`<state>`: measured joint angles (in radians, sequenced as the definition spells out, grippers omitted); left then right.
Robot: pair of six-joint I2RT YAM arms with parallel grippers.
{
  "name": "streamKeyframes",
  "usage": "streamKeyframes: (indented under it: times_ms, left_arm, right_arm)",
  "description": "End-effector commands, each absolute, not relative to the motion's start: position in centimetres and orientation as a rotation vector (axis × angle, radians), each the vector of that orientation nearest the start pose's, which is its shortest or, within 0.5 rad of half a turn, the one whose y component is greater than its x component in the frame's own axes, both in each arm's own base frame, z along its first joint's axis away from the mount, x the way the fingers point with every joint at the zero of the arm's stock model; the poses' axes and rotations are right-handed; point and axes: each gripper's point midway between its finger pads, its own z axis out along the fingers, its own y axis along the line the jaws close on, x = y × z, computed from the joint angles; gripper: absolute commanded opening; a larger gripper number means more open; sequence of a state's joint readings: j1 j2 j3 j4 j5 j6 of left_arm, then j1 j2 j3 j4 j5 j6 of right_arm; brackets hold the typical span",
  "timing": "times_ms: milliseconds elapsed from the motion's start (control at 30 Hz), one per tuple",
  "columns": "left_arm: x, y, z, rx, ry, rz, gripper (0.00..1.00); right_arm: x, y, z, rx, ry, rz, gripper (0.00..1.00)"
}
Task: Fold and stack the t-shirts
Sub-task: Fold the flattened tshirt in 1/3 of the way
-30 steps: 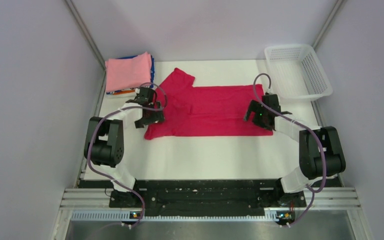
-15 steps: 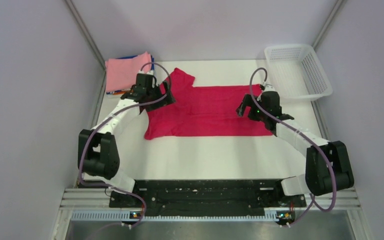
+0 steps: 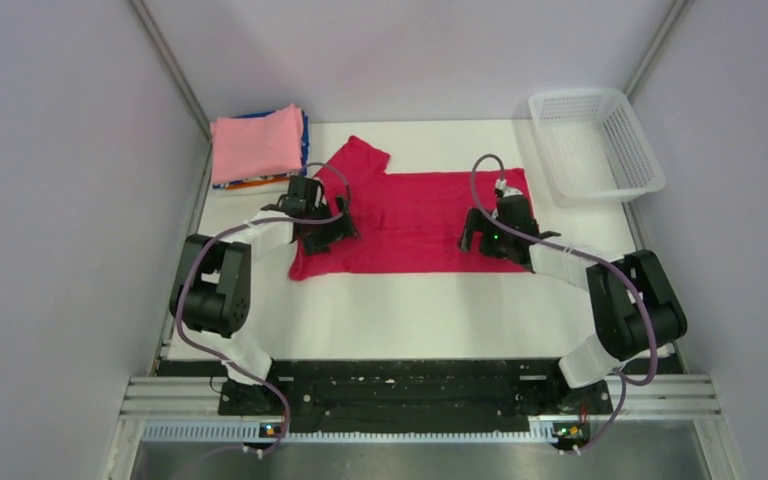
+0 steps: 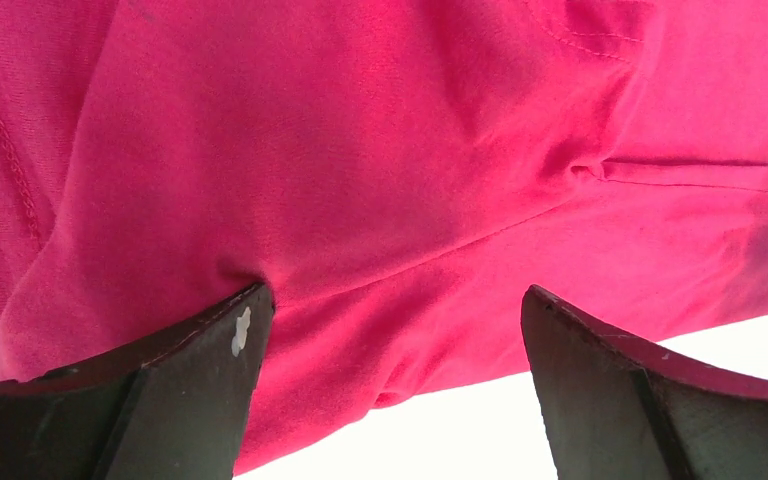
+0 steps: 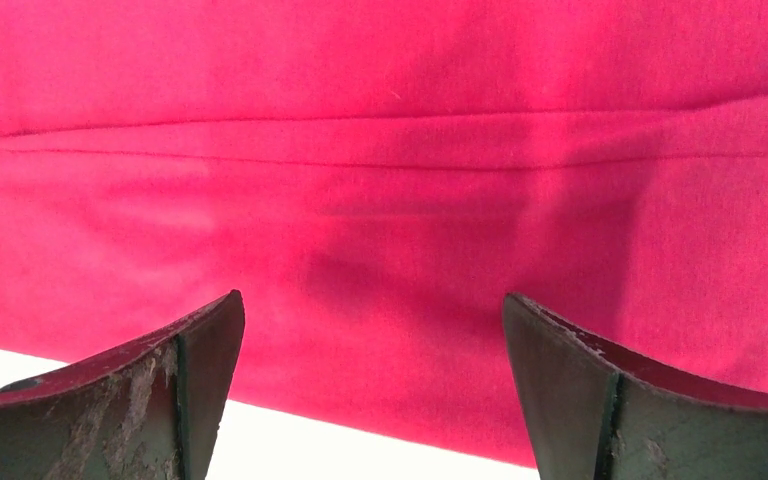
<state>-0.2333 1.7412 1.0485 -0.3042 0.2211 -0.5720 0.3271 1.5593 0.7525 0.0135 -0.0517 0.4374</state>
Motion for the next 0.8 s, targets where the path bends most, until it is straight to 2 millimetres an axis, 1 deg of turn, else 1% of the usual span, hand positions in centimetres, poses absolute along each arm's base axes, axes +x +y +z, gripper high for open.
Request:
streamKeyframes:
  times_ms: [0, 67, 133, 200, 333, 500, 567, 667, 767]
  left_arm:
    - [33.2, -13.5, 1.4, -0.425, 2.687, -0.507, 0.99]
    - [31.7, -12.4, 0.8, -0.45, 2.71, -0.442, 0.99]
    - [29.8, -11.6, 0.3, -0.484, 2.74, -0.392, 0.99]
    - [28.2, -11.4, 0.2, -0.498, 2.749, -0.398, 0.99]
    - [25.1, -11.0, 0.3, -0.555, 2.745, -0.411, 0.99]
    - [20.4, -10.3, 0.1, -0.688, 2.772, -0.405, 0.99]
    - [18.6, -10.4, 0.0, -0.744, 2.79, -0.429, 0.99]
    - [16.5, -10.9, 0.0, -0.811, 2.805, -0.474, 0.98]
    - [16.1, -11.2, 0.5, -0.828, 2.764, -0.489, 0.98]
  right_arm:
    - [32.2, 14.0, 2.3, 0.182, 2.472, 0.352, 0.99]
    - [30.3, 13.9, 1.4, 0.214, 2.525, 0.353, 0.99]
    - [27.7, 13.5, 0.3, 0.238, 2.592, 0.34, 0.99]
    - [25.3, 13.6, -0.2, 0.22, 2.636, 0.31, 0.99]
    - [20.3, 13.8, -0.4, 0.24, 2.704, 0.294, 0.99]
    - [14.4, 13.7, -0.7, 0.292, 2.808, 0.299, 0.99]
    - [13.2, 13.7, -0.6, 0.319, 2.824, 0.321, 0.99]
    - [13.0, 13.8, -0.3, 0.328, 2.808, 0.348, 0.99]
    - [13.4, 13.4, -0.1, 0.327, 2.777, 0.325, 0.99]
